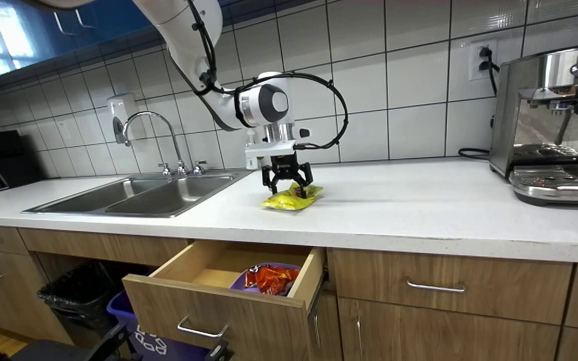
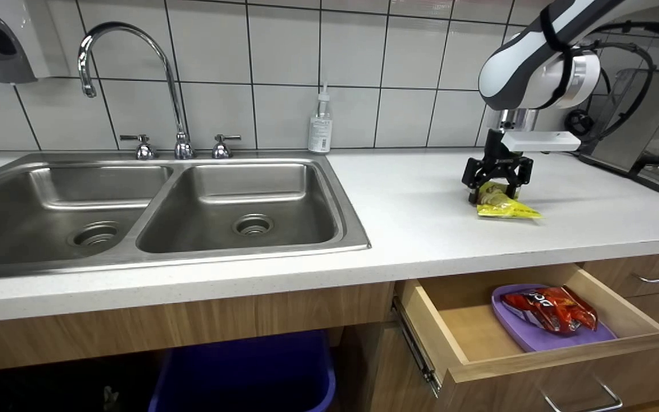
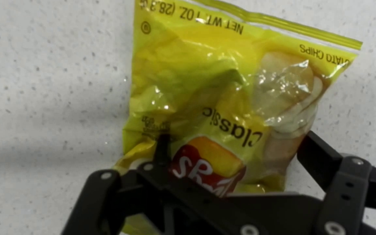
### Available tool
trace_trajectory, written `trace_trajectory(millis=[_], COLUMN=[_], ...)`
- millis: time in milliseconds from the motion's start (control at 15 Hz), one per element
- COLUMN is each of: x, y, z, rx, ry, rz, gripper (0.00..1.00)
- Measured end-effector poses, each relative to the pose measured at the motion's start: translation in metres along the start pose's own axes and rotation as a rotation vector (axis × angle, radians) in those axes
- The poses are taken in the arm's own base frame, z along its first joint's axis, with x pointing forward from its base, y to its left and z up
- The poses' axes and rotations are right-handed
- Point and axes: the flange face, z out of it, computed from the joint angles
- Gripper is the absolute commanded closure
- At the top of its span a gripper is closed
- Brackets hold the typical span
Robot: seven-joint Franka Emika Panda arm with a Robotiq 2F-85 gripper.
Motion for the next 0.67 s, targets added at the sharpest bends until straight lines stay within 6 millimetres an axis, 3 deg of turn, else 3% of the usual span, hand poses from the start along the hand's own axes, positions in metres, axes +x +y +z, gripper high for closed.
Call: trace_trajectory(millis=[667], x=[-0.065], y=[-0.001], z=[-0.006], rx=[-0.003], ry=[-0.032], rz=[-0.008], gripper=[0.0])
